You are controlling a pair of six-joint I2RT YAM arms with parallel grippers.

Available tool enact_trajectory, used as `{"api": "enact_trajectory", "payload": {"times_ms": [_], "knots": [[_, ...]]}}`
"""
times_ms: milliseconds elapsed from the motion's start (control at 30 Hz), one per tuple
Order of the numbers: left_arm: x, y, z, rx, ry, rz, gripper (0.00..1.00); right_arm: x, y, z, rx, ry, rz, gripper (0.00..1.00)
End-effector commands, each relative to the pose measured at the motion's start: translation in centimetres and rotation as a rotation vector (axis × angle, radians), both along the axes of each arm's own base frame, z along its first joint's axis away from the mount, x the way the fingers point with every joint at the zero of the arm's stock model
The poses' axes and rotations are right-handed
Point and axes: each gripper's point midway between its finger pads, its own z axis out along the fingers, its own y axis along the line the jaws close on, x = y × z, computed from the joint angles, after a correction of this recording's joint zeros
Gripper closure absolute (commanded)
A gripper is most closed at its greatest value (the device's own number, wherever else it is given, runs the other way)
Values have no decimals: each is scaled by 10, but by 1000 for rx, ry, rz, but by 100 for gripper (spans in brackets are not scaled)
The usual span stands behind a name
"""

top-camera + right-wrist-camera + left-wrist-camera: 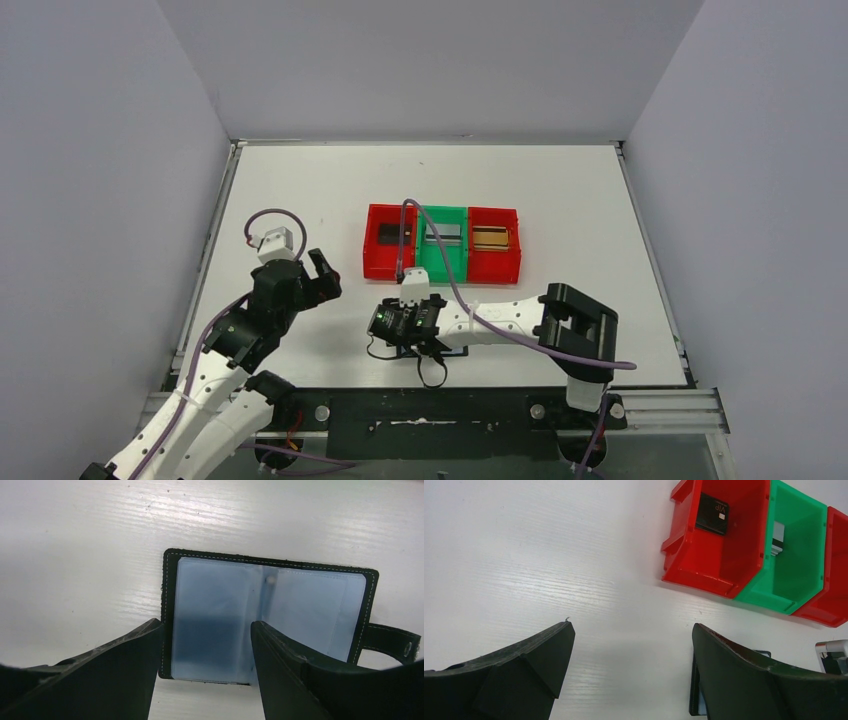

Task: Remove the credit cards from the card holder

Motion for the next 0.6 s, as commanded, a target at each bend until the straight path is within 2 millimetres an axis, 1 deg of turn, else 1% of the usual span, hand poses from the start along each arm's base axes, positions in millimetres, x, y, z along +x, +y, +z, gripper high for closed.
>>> {"api": "enact_trajectory", "payload": {"times_ms": [0, 67, 100, 267, 333, 433, 567], "knots": [[7, -2, 18, -32, -58, 8, 10, 2, 1, -14, 7, 13, -6, 36], [7, -2, 17, -31, -57, 8, 10, 0, -1, -23, -2, 35, -7, 36], [7, -2, 17, -31, -57, 9, 10, -1, -5, -28, -21, 46, -15, 36], [7, -1, 18, -31, -58, 9, 10, -5, -19, -40, -67, 64, -37, 40], [7, -2, 17, -31, -57, 8, 10, -8, -20, -45, -64, 78, -33, 45], [7, -2, 18, -32, -58, 8, 10, -10, -19, -47, -42, 86, -23, 54], [7, -2, 17, -31, -57, 9, 10, -7, -13, -40, 29, 82, -12, 62]]}}
